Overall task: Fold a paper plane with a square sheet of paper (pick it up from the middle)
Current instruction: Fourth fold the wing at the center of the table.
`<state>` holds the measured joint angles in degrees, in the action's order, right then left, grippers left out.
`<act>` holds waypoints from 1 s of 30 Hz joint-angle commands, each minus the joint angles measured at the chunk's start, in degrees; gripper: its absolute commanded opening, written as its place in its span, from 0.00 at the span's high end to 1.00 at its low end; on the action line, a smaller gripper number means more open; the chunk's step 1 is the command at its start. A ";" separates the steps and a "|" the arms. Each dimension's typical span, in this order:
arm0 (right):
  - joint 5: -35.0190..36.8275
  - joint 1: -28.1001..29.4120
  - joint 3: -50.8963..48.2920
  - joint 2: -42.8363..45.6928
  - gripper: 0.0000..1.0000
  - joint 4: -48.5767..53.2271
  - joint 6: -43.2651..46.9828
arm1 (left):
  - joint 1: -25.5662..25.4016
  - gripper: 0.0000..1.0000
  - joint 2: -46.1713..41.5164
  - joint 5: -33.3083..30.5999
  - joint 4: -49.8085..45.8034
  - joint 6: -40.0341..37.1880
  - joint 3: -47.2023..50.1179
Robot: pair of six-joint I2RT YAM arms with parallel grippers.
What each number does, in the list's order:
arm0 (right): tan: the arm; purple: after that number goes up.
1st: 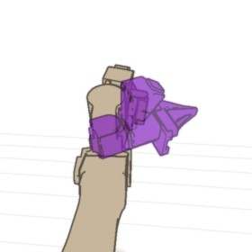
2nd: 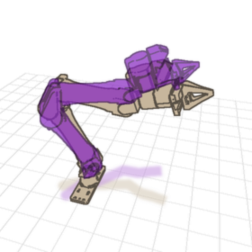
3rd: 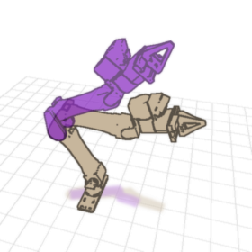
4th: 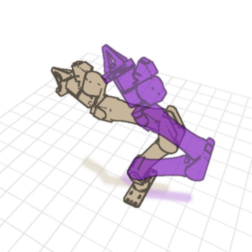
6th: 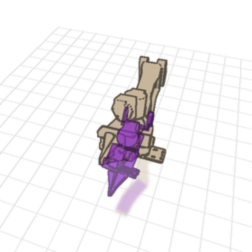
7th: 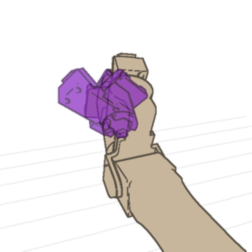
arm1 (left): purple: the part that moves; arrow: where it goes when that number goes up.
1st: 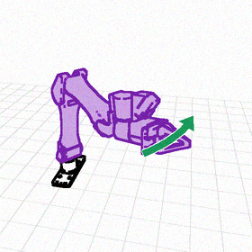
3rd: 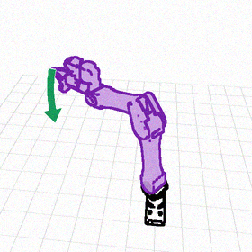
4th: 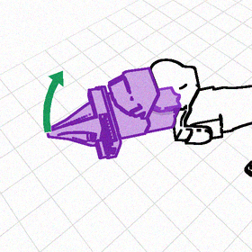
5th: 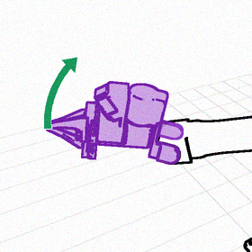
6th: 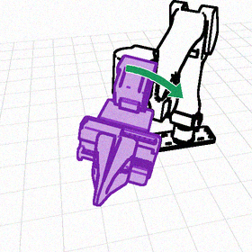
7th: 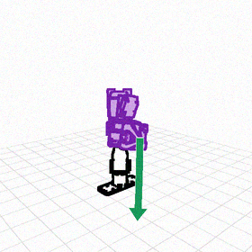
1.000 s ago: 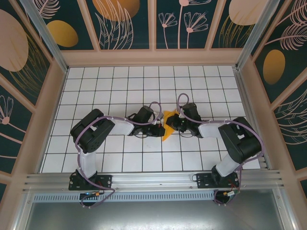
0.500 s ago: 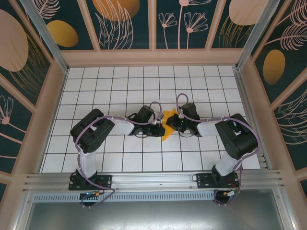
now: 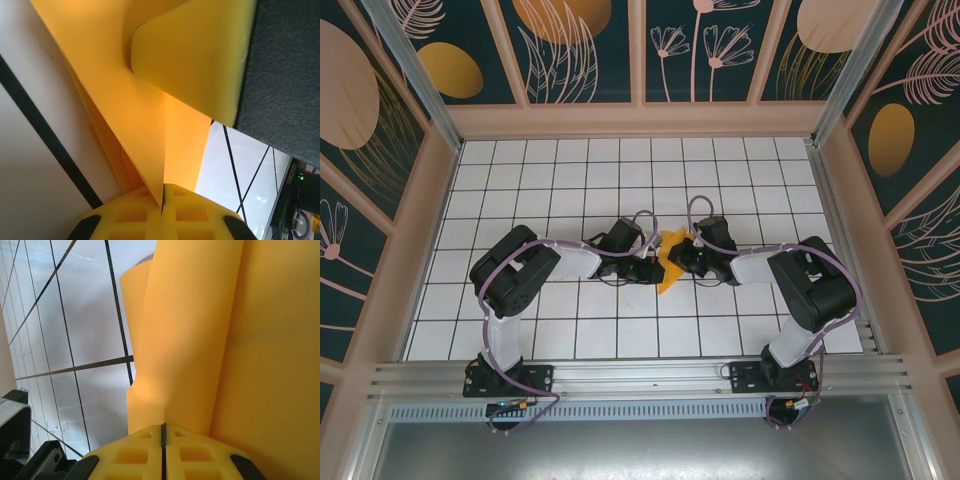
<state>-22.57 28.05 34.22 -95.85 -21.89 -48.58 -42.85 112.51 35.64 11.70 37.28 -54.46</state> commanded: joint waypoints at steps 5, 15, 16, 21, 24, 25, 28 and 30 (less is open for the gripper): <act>1.96 -0.45 0.60 -3.18 0.90 2.74 0.93 | -0.68 0.91 4.32 -3.18 -5.43 -1.23 1.50; 1.52 -0.36 -0.02 -3.14 0.90 2.98 1.27 | -0.64 0.72 -1.65 -5.07 -5.46 -1.06 1.28; 1.62 -0.37 -0.09 -3.18 0.90 3.11 1.25 | -0.58 0.71 -2.84 -6.09 -5.33 -0.66 1.66; 1.55 -0.32 -0.27 -3.43 0.90 2.97 1.25 | -0.63 0.71 -6.09 -9.81 -6.20 1.31 1.99; 1.64 -0.32 -0.64 -3.48 0.90 2.83 1.20 | -0.65 0.75 -6.10 -10.51 -5.12 3.14 2.32; 1.58 -0.37 -0.64 -3.54 0.90 2.81 1.27 | -0.64 0.76 -6.17 -10.05 -3.59 3.92 2.93; 1.56 -0.36 -0.73 -3.66 0.91 2.88 1.31 | -0.58 0.78 -5.58 -8.24 -1.98 4.42 2.69; 1.56 -0.29 -0.82 -3.80 0.90 2.75 1.36 | -0.53 0.81 -5.37 -7.04 -1.08 4.67 2.66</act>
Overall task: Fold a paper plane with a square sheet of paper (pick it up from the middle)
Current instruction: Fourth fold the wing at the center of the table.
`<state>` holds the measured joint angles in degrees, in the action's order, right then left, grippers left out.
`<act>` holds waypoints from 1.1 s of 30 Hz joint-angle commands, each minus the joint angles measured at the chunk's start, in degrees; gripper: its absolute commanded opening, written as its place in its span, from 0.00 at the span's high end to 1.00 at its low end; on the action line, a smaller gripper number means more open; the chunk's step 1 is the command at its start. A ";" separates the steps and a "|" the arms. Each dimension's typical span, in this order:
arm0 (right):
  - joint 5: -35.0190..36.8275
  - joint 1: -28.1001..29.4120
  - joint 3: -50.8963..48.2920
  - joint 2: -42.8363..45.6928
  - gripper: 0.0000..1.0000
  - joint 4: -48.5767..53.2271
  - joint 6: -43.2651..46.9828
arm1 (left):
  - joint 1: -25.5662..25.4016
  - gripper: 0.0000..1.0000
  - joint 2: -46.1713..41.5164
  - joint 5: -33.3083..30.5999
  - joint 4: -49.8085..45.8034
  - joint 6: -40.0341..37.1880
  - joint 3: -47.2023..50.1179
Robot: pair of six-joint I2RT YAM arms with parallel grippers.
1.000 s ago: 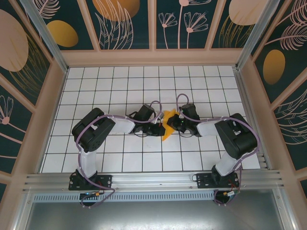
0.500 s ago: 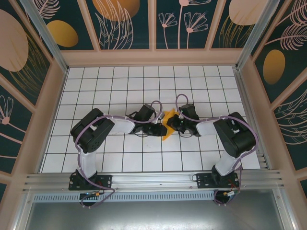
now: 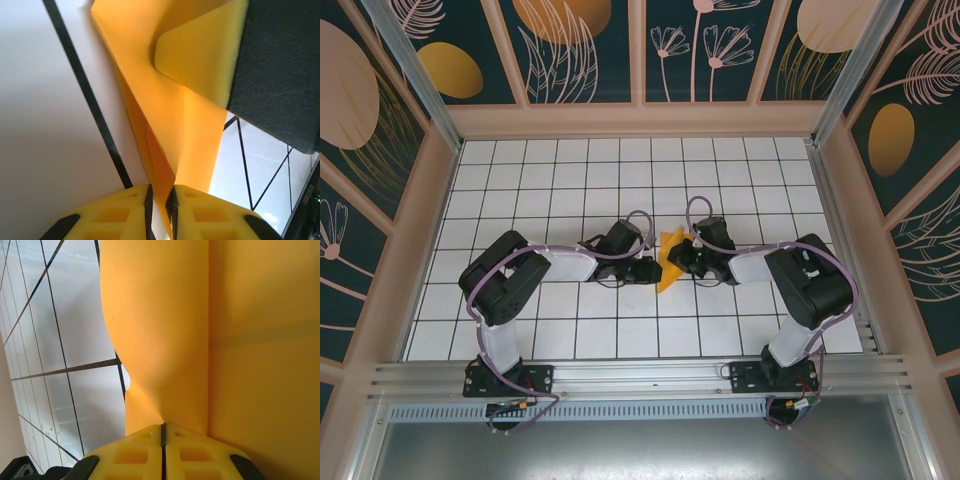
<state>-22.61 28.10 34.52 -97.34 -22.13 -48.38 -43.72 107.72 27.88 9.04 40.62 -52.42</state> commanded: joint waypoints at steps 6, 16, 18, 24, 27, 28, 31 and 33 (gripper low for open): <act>1.34 -0.28 -1.25 -2.69 0.90 2.79 1.12 | 0.29 0.78 -1.37 3.28 4.70 2.35 1.47; 1.74 -0.32 -1.65 -2.85 0.90 3.21 1.30 | 0.25 0.87 -1.29 5.73 8.98 3.81 3.07; 1.86 -0.32 -1.73 -3.12 0.90 3.23 1.29 | 0.30 0.89 -1.09 6.51 9.83 3.80 3.46; 2.35 -0.32 -1.96 -3.78 0.91 3.59 1.42 | 0.28 0.94 0.41 9.47 11.29 3.00 4.52; 2.82 -0.28 -1.92 -4.07 0.91 4.20 1.57 | 0.23 0.93 1.09 11.14 10.50 2.30 4.64; 2.87 -0.32 -1.92 -4.15 0.91 4.33 1.66 | 0.25 0.91 1.06 10.91 9.99 2.24 4.90; 3.15 -0.32 -1.92 -4.10 0.91 4.59 1.80 | 0.21 0.86 1.37 13.06 9.63 1.98 5.09; 3.26 -0.31 -1.91 -4.10 0.91 4.86 1.95 | 0.31 0.87 1.22 12.10 7.95 1.61 4.88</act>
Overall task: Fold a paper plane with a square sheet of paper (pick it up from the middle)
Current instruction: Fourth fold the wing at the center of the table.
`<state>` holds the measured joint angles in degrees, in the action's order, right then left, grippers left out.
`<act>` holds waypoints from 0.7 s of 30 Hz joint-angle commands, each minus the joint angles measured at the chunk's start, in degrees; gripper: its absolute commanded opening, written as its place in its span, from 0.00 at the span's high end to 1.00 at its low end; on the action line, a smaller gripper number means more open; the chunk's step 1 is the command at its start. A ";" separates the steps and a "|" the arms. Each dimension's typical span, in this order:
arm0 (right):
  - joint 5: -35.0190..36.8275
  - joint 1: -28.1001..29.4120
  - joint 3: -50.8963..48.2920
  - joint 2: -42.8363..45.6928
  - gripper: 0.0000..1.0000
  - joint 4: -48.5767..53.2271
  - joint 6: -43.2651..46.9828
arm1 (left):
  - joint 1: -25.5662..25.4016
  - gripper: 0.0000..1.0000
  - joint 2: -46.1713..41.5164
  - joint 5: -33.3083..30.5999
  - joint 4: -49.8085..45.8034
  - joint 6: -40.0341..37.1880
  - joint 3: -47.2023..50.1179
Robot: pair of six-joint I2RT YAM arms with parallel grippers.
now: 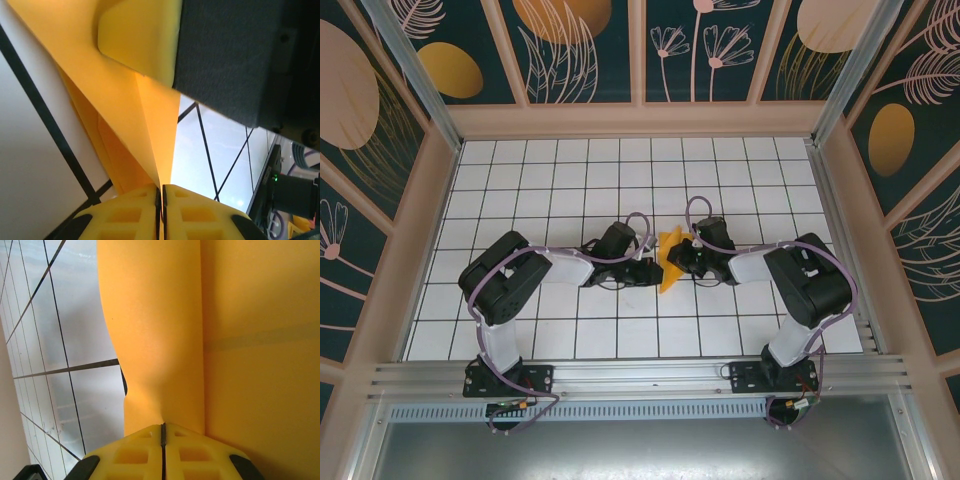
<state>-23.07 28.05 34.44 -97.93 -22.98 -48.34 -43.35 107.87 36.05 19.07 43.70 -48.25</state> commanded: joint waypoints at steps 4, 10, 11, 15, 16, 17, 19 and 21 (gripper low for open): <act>4.10 -0.28 -1.83 -3.38 0.91 6.36 2.26 | -0.06 0.92 0.12 4.78 -1.39 -1.26 1.01; 4.96 -0.10 -1.87 -3.71 0.91 6.83 2.48 | -0.08 0.95 2.45 6.47 -4.12 -2.42 0.19; 4.92 -0.09 -1.87 -3.92 0.91 6.73 2.46 | -0.15 0.95 2.68 6.53 -4.43 -2.27 0.42; 5.14 0.07 -2.15 -4.55 0.91 6.38 2.35 | -0.13 0.93 2.77 5.20 -7.04 -2.79 1.76; 5.11 0.14 -2.18 -4.72 0.91 6.32 2.24 | -0.15 0.92 2.78 5.18 -6.93 -2.67 2.21; 5.12 0.23 -2.18 -4.78 0.91 6.20 2.26 | -0.07 0.92 2.77 5.09 -6.86 -2.49 2.51; 5.14 0.34 -2.18 -4.85 0.91 6.24 2.11 | -0.04 0.92 2.61 4.73 -6.81 -2.31 3.09; 5.27 0.43 -2.09 -4.81 0.91 6.26 2.16 | -0.14 0.91 2.33 4.59 -6.80 -2.03 3.51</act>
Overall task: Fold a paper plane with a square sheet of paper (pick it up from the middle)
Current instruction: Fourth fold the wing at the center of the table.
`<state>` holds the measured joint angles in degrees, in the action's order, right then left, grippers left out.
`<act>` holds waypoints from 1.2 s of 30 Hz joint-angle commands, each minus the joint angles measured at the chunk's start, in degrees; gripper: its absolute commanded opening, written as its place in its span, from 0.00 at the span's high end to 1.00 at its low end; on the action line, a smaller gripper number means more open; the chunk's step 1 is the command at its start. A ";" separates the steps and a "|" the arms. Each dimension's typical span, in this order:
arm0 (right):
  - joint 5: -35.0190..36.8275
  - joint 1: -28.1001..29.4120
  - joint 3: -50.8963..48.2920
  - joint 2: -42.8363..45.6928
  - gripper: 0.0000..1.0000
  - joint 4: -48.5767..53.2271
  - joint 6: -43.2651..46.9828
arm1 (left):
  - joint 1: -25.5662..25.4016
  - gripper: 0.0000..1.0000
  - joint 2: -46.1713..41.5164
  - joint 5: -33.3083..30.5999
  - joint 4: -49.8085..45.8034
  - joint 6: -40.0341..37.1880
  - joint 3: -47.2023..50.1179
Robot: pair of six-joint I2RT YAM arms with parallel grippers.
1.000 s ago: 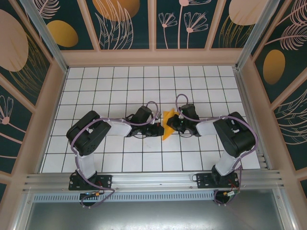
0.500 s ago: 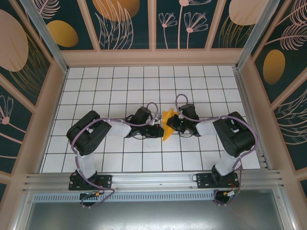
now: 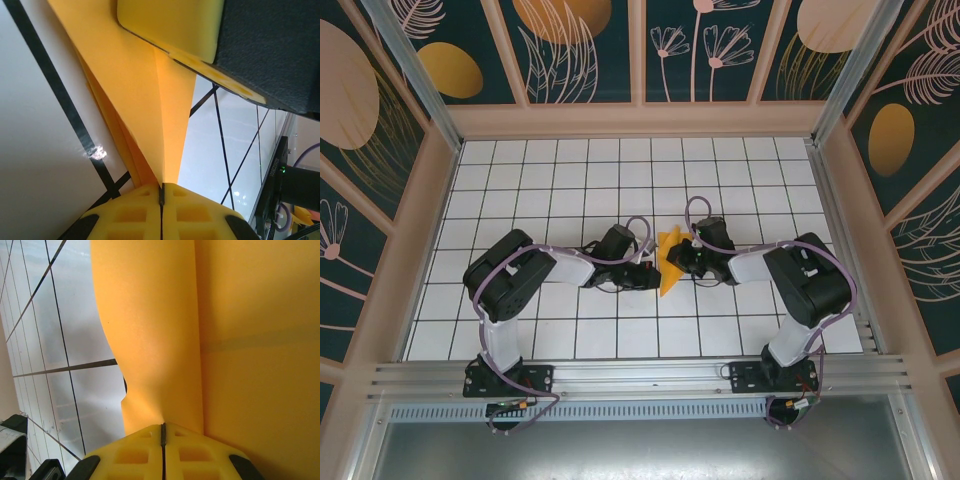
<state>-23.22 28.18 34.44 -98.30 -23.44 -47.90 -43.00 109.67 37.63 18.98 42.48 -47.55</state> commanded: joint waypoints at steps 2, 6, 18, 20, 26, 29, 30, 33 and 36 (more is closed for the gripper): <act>5.65 0.29 -1.98 -4.40 0.91 7.08 1.58 | -0.48 0.90 -0.17 3.03 -6.48 -0.51 3.68; 5.96 0.29 -2.09 -4.17 0.92 7.25 1.58 | -0.50 0.85 -4.58 1.81 -4.73 0.39 6.84; 6.17 0.38 -3.49 -3.73 0.92 5.22 -0.32 | -0.43 0.85 -13.58 -8.17 -1.87 4.63 8.57; 5.82 0.42 -3.92 -3.65 0.92 4.74 -0.46 | -0.43 0.76 -14.37 -10.92 -1.58 6.02 7.17; 5.18 0.38 -3.90 -3.98 0.92 3.80 -0.82 | -0.35 0.71 -8.66 -10.35 0.31 9.26 -0.32; 5.94 0.42 -3.80 -3.91 0.92 4.82 -1.13 | -0.39 0.68 -6.28 -10.22 2.08 12.00 -0.16; 6.38 0.39 -3.97 -3.73 0.92 5.02 -1.43 | -0.46 0.67 -5.70 -9.53 3.67 12.77 0.15; 6.07 0.39 -5.19 -3.71 0.92 2.89 -2.11 | -0.38 0.64 -4.31 -9.36 4.45 13.26 -0.41; 5.82 0.43 -5.65 -3.83 0.92 2.02 -2.75 | -0.40 0.64 -3.24 -8.94 4.33 13.16 -0.99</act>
<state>-22.48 28.38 32.01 -98.32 -28.62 -50.11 -43.18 105.36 28.01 21.30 54.33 -47.86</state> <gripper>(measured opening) 0.083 0.358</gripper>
